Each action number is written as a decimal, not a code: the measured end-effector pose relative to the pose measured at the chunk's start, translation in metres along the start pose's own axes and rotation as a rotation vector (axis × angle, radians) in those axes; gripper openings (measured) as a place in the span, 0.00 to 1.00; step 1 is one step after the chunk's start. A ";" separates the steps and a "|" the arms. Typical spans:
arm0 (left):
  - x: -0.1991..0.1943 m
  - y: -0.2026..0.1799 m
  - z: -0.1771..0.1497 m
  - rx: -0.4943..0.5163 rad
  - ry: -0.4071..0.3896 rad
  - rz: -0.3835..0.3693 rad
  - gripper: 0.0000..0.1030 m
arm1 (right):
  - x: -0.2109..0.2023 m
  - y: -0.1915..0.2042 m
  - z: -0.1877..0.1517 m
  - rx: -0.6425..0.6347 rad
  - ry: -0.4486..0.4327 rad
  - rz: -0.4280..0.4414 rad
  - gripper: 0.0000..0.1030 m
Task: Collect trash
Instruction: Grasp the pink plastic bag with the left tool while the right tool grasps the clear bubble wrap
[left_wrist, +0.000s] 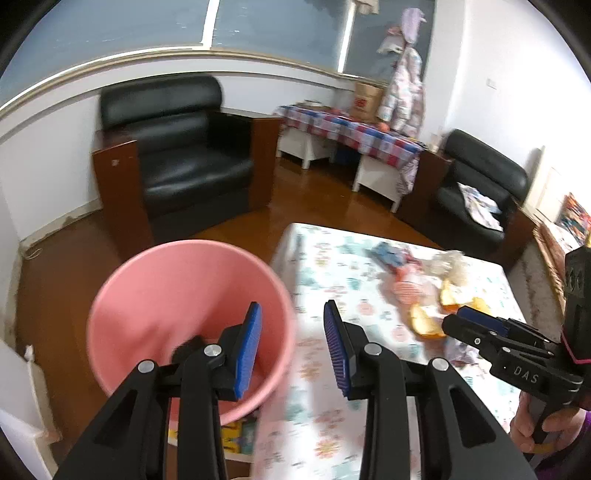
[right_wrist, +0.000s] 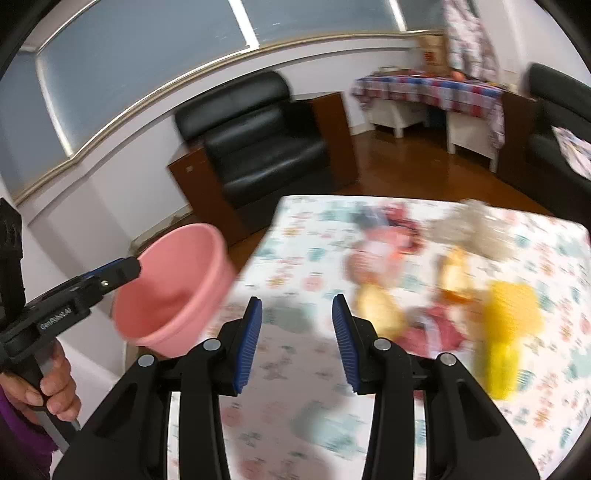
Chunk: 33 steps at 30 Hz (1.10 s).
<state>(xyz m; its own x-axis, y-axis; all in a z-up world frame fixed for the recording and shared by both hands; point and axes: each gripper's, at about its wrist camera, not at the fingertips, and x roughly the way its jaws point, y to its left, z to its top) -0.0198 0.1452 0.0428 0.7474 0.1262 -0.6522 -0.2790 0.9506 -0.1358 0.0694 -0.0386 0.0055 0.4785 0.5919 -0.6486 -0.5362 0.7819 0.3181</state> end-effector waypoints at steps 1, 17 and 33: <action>0.003 -0.006 0.001 0.007 0.003 -0.012 0.33 | -0.004 -0.011 -0.001 0.019 -0.007 -0.016 0.39; 0.093 -0.125 0.020 0.126 0.109 -0.205 0.43 | -0.024 -0.122 0.000 0.212 -0.069 -0.139 0.39; 0.180 -0.142 0.017 0.085 0.205 -0.174 0.43 | 0.035 -0.173 0.065 0.194 -0.027 -0.145 0.53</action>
<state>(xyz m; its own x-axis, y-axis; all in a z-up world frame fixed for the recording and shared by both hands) 0.1648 0.0377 -0.0430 0.6399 -0.0929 -0.7629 -0.0989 0.9745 -0.2016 0.2241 -0.1403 -0.0276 0.5605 0.4739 -0.6792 -0.3179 0.8804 0.3519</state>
